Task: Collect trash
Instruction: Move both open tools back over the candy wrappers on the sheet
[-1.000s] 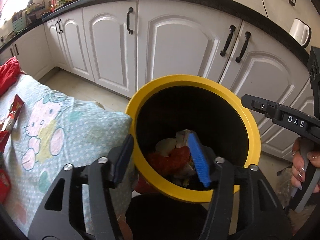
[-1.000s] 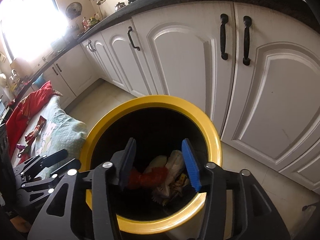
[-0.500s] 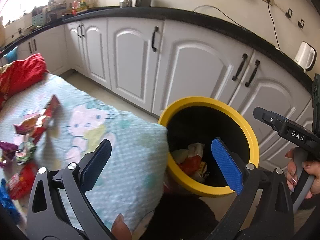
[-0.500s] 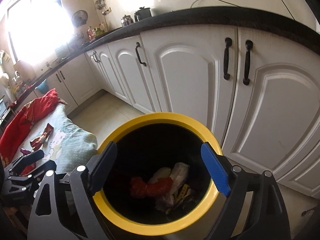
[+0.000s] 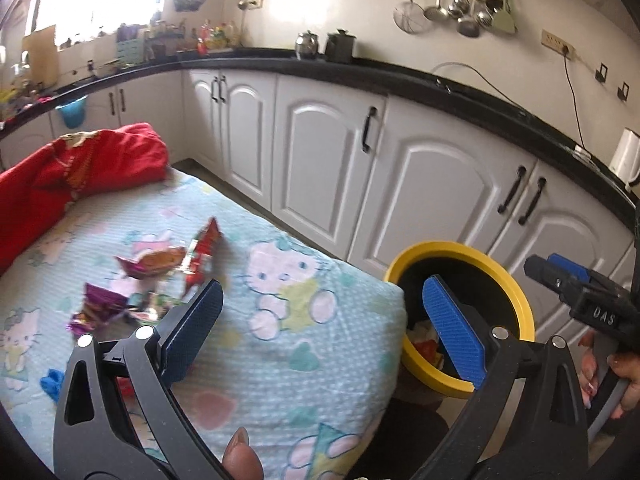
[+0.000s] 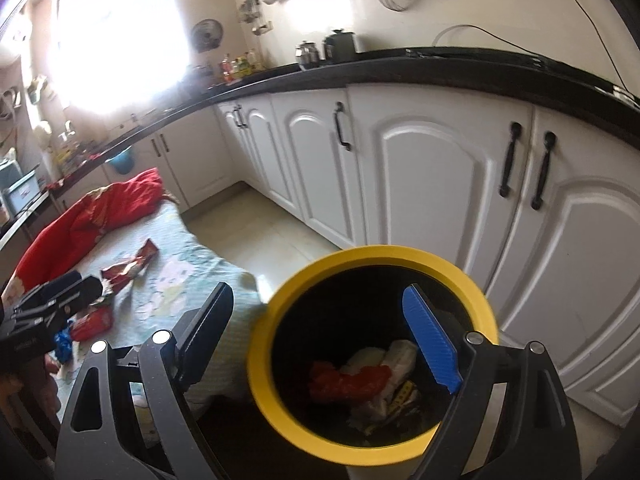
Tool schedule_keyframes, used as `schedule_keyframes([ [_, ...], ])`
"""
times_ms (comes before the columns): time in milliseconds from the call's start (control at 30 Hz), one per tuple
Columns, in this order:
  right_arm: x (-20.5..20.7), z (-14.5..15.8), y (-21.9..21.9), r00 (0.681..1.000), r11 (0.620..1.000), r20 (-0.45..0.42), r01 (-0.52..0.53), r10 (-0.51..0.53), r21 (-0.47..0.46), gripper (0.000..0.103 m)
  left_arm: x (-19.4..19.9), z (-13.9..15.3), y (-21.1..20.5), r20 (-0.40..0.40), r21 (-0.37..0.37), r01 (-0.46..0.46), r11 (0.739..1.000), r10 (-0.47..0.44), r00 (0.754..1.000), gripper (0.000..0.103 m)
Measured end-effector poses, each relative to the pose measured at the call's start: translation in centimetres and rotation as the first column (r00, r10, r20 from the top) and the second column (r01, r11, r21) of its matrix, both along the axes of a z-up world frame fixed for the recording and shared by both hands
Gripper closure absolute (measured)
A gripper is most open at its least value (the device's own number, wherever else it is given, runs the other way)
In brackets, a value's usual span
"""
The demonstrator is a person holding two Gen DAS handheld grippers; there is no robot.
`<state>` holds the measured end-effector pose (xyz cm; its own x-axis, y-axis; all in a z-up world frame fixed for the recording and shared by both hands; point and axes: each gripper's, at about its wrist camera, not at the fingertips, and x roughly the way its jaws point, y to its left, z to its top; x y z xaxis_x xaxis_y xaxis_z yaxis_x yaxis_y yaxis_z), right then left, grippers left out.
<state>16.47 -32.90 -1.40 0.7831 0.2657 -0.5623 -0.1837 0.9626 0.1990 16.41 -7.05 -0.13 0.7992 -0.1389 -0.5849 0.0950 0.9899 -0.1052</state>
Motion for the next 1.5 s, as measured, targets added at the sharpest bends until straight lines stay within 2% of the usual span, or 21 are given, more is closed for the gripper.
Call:
schedule_keyframes([
  [333, -0.9, 1.0, 4.4, 0.996, 0.996, 0.015, -0.092, 0.092, -0.009, 0.019, -1.6, 1.2, 4.2, 0.043, -0.007, -0.092, 0.996, 0.092, 0.995, 0.011],
  [800, -1.5, 2.5, 10.5, 0.977, 0.978, 0.035, -0.207, 0.208, -0.03, 0.019, -2.7, 1.6, 9.3, 0.065, -0.015, -0.183, 0.983, 0.184, 0.981, 0.011],
  [1233, -0.8, 2.6, 16.3, 0.952, 0.953, 0.031, -0.303, 0.304, -0.023, 0.019, -3.5, 1.4, 15.2, 0.058, -0.024, -0.298, 0.954, 0.299, 0.952, 0.011],
  [1500, 0.4, 1.6, 19.9, 0.939, 0.939, -0.002, -0.345, 0.345, -0.007, 0.019, -3.6, 0.8, 18.8, 0.036, -0.026, -0.353, 0.935, 0.354, 0.935, 0.011],
])
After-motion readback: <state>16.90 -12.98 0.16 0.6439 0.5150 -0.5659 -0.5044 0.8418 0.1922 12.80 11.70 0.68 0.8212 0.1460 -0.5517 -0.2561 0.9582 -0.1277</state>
